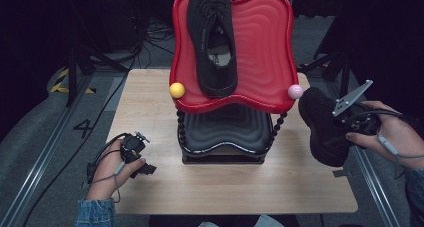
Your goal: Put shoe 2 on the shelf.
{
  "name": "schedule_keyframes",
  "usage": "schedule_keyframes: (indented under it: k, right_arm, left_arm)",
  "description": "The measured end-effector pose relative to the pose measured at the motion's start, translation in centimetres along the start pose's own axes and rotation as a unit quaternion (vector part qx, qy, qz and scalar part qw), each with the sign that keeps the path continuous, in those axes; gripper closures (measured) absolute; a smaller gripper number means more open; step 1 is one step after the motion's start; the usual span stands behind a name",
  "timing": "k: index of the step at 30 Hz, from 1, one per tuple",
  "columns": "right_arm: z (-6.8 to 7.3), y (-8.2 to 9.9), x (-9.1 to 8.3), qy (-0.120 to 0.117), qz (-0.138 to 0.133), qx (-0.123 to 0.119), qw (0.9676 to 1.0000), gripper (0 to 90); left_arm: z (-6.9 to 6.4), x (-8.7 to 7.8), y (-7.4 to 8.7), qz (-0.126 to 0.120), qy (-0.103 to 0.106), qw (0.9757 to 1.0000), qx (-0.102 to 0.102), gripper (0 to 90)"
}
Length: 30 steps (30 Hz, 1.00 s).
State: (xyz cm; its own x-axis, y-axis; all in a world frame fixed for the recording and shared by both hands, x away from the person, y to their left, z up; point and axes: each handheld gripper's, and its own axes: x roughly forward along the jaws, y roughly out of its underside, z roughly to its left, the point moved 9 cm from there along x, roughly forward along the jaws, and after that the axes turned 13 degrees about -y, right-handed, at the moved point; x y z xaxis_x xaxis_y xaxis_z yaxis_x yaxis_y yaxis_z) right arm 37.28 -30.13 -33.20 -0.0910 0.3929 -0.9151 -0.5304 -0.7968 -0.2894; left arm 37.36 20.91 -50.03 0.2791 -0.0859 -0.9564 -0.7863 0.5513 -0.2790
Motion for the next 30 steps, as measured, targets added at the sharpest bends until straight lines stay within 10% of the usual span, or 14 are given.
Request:
schedule_keyframes:
  k: [30]
  right_arm:
    - [3.3, -3.5, -8.3, 0.042, -0.019, -0.030, 0.9985, 83.6]
  left_arm:
    - [0.1, 0.0, 0.1, 0.002, -0.003, 1.0000, 0.001, 24.3]
